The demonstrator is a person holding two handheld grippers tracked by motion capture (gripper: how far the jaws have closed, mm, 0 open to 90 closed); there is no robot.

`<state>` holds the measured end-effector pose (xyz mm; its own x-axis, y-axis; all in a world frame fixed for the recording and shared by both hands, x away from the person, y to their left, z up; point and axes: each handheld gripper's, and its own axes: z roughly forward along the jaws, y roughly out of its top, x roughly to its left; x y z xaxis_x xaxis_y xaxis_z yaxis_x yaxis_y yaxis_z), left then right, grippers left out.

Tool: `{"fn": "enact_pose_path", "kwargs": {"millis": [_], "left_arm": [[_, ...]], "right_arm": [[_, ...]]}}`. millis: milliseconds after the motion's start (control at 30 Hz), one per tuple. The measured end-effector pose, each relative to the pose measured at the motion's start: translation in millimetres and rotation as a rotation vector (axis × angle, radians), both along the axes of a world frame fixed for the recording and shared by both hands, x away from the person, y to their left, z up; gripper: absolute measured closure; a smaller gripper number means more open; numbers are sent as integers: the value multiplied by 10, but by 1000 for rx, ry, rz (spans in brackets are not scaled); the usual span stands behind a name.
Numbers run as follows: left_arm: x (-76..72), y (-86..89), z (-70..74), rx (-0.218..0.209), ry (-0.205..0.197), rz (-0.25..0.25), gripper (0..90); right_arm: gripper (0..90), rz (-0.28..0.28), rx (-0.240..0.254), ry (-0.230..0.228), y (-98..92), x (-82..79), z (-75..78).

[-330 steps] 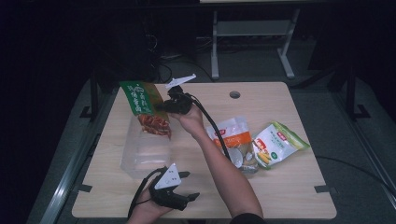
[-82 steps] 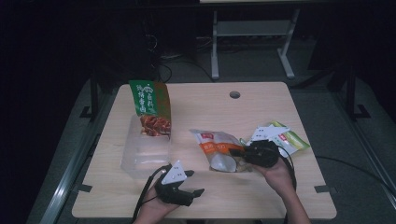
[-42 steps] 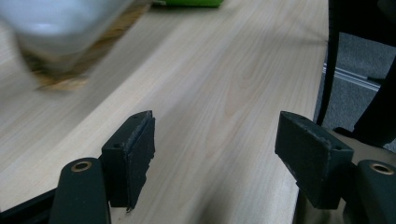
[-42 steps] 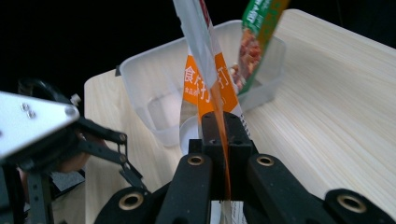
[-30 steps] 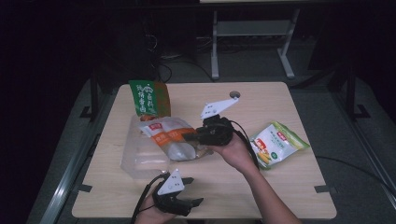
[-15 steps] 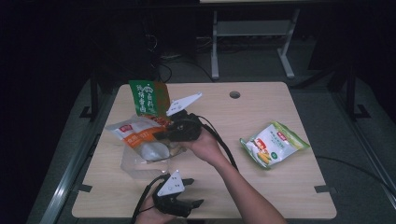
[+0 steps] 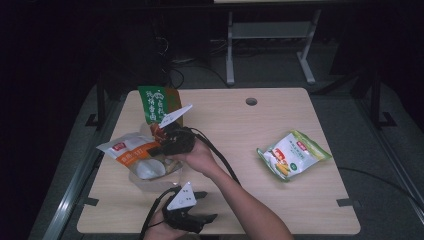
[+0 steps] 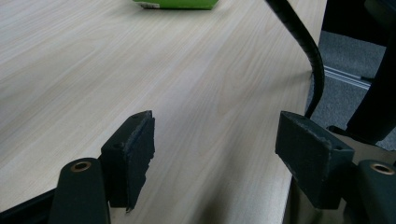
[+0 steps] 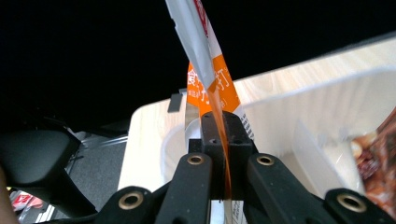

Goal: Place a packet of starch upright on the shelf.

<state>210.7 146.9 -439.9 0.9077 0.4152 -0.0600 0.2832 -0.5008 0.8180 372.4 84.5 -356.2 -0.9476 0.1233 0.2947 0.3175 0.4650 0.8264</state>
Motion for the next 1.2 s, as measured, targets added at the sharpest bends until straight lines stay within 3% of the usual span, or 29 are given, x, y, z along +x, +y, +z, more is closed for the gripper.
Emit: {"fn": "enact_pose_path", "kwargs": {"millis": [100,233,333,500,633,733,833,967,1033,1067,1167,1200], "left_arm": [[3,6,1,1,1,-1,280],[3,7,2,-3,3,5,279],[3,2,1,1,-1,-1,279],[-2,-10,-2,-3,-1,-4,279],[-10,-17,-4,-1,1,-10,279],[-11,-26,-9,1,2,-13,278],[-12,-30,-9,4,0,-19,278],[-28,-46,-10,3,3,-24,277],[-35,-51,-9,1,7,-22,276],[-38,-54,-8,4,6,-26,276],[-33,-56,-11,7,0,-35,276],[-34,-59,-13,8,0,-37,276]], "right_arm": [[895,15,-53,10,60,14,-155],[887,19,-79,-9,73,11,-166],[820,46,-152,-45,144,4,-111],[709,101,-269,-61,301,17,-128],[824,109,-298,-57,352,34,-191],[898,95,-289,-56,322,24,-205],[900,87,-275,-52,299,9,-213],[900,40,-170,-26,203,-53,-144],[900,20,-94,-27,145,-63,-105],[900,9,-54,-4,113,-63,-104],[900,-1,-23,-4,64,-61,-190],[900,-13,-20,25,45,-59,-261]]}}
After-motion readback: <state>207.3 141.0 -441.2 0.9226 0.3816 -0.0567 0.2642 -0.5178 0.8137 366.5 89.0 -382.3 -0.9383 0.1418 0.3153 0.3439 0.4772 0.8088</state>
